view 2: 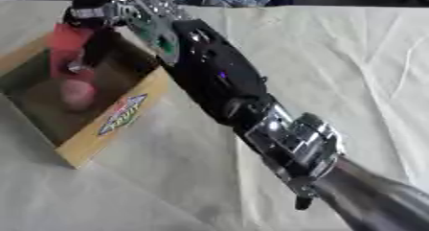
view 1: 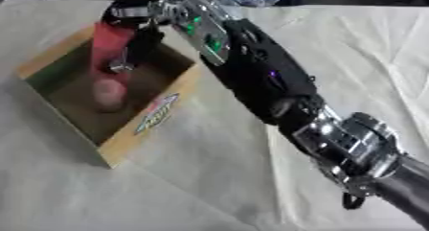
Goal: Pick up objects on the table and place them in the box.
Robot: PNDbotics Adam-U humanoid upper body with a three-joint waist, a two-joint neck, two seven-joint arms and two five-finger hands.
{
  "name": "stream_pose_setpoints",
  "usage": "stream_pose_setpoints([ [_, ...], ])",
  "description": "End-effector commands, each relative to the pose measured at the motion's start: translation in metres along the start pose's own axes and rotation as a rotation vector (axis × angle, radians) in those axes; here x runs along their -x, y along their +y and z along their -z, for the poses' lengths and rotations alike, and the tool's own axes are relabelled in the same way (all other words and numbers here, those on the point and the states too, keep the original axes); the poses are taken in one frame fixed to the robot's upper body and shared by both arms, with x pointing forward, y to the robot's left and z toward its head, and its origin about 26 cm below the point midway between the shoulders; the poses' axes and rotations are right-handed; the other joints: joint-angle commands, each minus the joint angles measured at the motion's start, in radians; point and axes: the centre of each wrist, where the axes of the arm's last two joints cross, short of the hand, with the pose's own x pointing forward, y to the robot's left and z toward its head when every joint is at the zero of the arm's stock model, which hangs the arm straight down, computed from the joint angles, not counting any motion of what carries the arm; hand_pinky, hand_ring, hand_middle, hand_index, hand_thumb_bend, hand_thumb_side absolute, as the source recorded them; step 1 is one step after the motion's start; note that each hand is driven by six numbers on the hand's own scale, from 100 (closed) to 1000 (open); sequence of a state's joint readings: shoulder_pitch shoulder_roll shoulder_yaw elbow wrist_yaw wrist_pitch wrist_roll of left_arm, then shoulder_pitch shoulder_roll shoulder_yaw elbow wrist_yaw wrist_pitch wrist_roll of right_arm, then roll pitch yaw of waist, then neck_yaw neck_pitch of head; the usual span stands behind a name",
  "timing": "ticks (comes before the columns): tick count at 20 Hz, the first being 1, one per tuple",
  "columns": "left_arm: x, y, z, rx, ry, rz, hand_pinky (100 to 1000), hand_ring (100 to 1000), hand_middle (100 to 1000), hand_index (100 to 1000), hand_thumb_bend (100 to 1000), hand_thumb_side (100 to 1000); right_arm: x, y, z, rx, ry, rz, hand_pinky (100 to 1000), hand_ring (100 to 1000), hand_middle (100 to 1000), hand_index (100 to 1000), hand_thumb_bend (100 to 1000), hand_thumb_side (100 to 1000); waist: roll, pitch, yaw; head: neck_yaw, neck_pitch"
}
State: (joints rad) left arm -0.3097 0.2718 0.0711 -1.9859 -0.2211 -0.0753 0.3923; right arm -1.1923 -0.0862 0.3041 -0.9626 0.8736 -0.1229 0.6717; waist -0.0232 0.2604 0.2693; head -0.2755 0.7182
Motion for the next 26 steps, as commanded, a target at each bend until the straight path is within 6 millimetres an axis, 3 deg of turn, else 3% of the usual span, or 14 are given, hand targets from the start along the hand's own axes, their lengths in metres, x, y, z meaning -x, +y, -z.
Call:
stream_pose_setpoints([
  [1,-0.006,0.000,0.005,-0.001,-0.032,-0.013,628,796,1000,739,320,1000,-0.003,0.003,0.009,0.003,0.014,-0.018,749,681,548,760,230,616,0.009,-0.013,0.003,0.003,-0.009],
  [9,-0.006,-0.001,0.006,0.000,-0.031,-0.018,628,796,1000,739,320,1000,0.000,0.029,0.026,-0.041,0.010,-0.043,768,728,627,808,245,686,0.009,-0.012,0.006,0.002,-0.010],
  [11,-0.006,-0.001,0.005,0.001,-0.030,-0.018,628,796,1000,739,318,1000,0.000,0.030,0.027,-0.043,0.007,-0.052,786,762,720,849,275,769,0.008,-0.012,0.006,0.003,-0.010],
  [13,-0.006,-0.001,0.005,0.001,-0.029,-0.017,628,796,1000,739,318,1000,0.000,0.030,0.027,-0.042,0.007,-0.061,804,779,758,879,313,815,0.008,-0.012,0.006,0.003,-0.008],
  [17,-0.006,-0.001,0.005,0.004,-0.028,-0.017,628,795,1000,739,318,1000,0.002,0.025,0.025,-0.026,0.010,-0.074,819,795,800,906,407,916,0.008,-0.014,0.004,0.004,-0.009],
  [18,-0.006,-0.001,0.005,0.005,-0.028,-0.017,628,795,1000,739,318,1000,0.002,0.024,0.024,-0.019,0.008,-0.074,826,802,811,914,466,978,0.008,-0.014,0.003,0.005,-0.009],
  [26,-0.006,0.000,0.005,0.008,-0.028,-0.011,628,795,1000,739,318,1000,0.002,-0.009,0.004,0.093,-0.032,-0.069,826,797,809,927,505,1000,0.008,-0.019,-0.004,0.014,-0.003],
])
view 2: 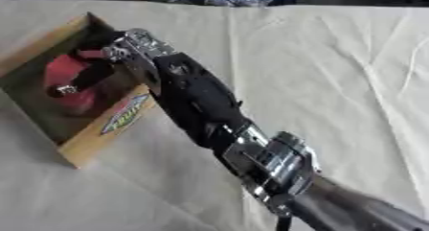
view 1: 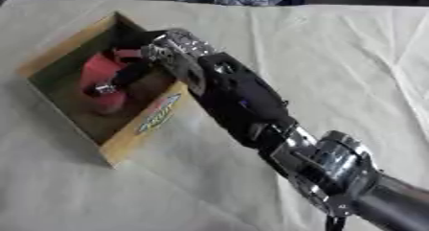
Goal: Pick up objects on the table and place them in the box.
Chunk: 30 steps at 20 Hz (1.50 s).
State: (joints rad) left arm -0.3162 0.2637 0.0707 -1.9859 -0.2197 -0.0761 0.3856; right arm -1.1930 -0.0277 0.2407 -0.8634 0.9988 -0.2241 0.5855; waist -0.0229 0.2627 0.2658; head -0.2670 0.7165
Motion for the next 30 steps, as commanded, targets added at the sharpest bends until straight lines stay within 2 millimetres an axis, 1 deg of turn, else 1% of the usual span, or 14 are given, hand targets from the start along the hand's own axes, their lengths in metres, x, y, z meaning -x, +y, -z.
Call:
stream_pose_setpoints([
  [1,-0.005,0.003,0.004,0.005,-0.025,0.002,628,795,1000,739,318,1000,0.000,-0.034,-0.017,0.088,-0.024,-0.017,825,794,809,927,502,1000,0.008,-0.023,-0.002,0.009,0.001],
  [8,-0.004,0.004,0.004,0.001,-0.025,0.011,629,795,1000,740,320,1000,0.002,-0.065,-0.050,0.185,-0.079,0.045,811,774,801,936,495,997,0.014,-0.028,-0.014,0.040,0.007],
  [12,-0.004,0.005,0.004,0.000,-0.024,0.015,629,796,1000,741,321,1000,0.002,-0.078,-0.073,0.248,-0.124,0.100,799,759,791,937,488,951,0.019,-0.030,-0.020,0.053,0.018],
  [15,-0.004,0.006,0.004,-0.004,-0.023,0.020,629,796,1000,741,321,1000,0.003,-0.091,-0.099,0.319,-0.155,0.151,787,747,785,939,465,904,0.020,-0.032,-0.025,0.061,0.024],
  [18,-0.003,0.007,0.004,-0.010,-0.023,0.024,630,796,1000,742,322,1000,0.004,-0.101,-0.127,0.403,-0.189,0.212,774,734,776,941,395,879,0.022,-0.033,-0.029,0.072,0.028],
  [20,-0.003,0.008,0.005,-0.017,-0.022,0.028,630,796,1000,743,324,1000,0.005,-0.105,-0.150,0.481,-0.212,0.261,768,728,770,939,310,857,0.023,-0.034,-0.032,0.079,0.033],
  [22,-0.003,0.009,0.005,-0.029,-0.022,0.031,630,796,1000,746,326,1000,0.006,-0.107,-0.173,0.562,-0.228,0.308,764,727,764,934,264,844,0.022,-0.035,-0.035,0.085,0.040],
  [23,-0.003,0.010,0.005,-0.038,-0.022,0.032,630,796,1000,746,327,1000,0.006,-0.106,-0.184,0.606,-0.235,0.332,762,725,758,926,206,828,0.021,-0.036,-0.037,0.089,0.042],
  [24,-0.003,0.010,0.005,-0.047,-0.022,0.033,631,796,1000,747,328,1000,0.007,-0.105,-0.194,0.644,-0.240,0.356,761,725,757,922,188,823,0.021,-0.036,-0.039,0.091,0.043],
  [27,-0.002,0.012,0.005,-0.070,-0.024,0.035,631,796,1000,750,331,1000,0.008,-0.097,-0.220,0.739,-0.254,0.415,767,734,756,907,177,820,0.020,-0.036,-0.044,0.102,0.048],
  [30,-0.003,0.012,0.006,-0.088,-0.030,0.035,632,796,1000,750,333,1000,0.008,-0.086,-0.239,0.817,-0.282,0.465,772,735,755,899,155,813,0.020,-0.035,-0.045,0.109,0.049],
])
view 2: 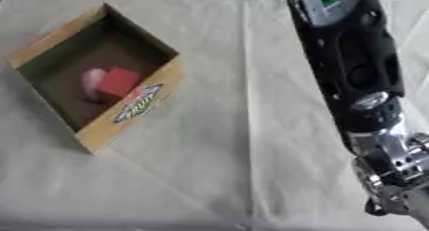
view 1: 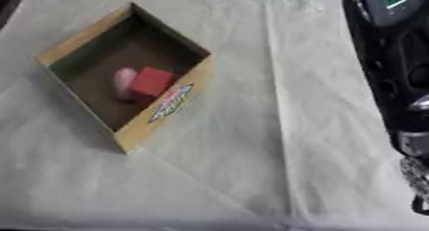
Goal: Pick up objects on the table and place them in the box.
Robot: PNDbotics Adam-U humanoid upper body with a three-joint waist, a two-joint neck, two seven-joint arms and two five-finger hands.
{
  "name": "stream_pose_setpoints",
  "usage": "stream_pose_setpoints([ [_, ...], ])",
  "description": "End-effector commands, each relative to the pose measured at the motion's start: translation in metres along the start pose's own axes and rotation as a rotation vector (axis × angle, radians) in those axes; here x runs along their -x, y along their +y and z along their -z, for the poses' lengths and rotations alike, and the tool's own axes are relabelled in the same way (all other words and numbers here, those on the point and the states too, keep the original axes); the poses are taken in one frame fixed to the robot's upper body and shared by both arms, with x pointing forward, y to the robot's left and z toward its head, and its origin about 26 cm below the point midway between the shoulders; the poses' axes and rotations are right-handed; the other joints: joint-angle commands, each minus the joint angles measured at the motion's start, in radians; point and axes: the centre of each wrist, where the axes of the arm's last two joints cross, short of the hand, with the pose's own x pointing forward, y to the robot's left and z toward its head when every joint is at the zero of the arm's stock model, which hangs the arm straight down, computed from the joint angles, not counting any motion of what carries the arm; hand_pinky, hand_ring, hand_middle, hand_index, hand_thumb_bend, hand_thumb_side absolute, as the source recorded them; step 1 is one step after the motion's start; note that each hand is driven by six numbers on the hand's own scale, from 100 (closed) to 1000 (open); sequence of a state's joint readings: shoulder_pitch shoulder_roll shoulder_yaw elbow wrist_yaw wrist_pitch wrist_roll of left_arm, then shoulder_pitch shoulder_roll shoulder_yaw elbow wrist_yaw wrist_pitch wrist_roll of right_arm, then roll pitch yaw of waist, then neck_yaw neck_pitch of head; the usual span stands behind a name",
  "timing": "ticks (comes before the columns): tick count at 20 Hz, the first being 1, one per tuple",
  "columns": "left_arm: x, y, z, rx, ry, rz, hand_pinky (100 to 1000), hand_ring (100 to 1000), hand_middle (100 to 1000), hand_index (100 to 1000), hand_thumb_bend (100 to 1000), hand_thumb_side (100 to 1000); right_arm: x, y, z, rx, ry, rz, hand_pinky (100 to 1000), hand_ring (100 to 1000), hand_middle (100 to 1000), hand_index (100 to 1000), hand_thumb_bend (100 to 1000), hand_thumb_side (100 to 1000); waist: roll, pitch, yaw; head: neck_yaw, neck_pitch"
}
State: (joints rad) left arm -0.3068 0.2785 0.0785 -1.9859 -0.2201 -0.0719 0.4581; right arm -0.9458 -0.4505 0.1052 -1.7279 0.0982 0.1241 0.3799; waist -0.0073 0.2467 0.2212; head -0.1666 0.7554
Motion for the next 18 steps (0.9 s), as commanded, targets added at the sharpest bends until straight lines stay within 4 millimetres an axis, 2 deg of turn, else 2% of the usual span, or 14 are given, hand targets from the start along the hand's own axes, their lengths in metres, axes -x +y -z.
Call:
stream_pose_setpoints([
  [1,-0.004,0.007,0.007,-0.022,-0.036,0.012,633,796,1000,750,335,1000,-0.019,-0.018,-0.018,0.101,-0.066,0.013,774,736,756,894,149,812,0.004,-0.018,-0.001,0.011,0.009],
  [6,-0.004,0.008,0.007,-0.048,-0.044,0.012,633,795,1000,749,336,1000,-0.022,-0.017,-0.052,0.250,-0.132,0.048,791,749,774,892,161,815,0.002,-0.013,-0.002,0.007,-0.006],
  [9,-0.003,0.009,0.007,-0.063,-0.047,0.012,633,795,1000,750,339,1000,-0.019,-0.015,-0.070,0.326,-0.151,0.044,793,758,790,891,199,838,-0.001,-0.009,-0.004,0.002,-0.018],
  [16,-0.003,0.011,0.008,-0.127,-0.063,0.002,636,797,1000,762,350,1000,0.007,-0.007,-0.108,0.468,-0.189,-0.013,799,770,793,891,196,825,-0.009,-0.003,-0.007,0.001,-0.038],
  [18,-0.003,0.012,0.008,-0.146,-0.068,-0.004,637,797,1000,768,353,1000,0.014,-0.002,-0.118,0.487,-0.181,-0.029,790,763,785,880,166,817,-0.011,-0.003,-0.010,0.002,-0.037],
])
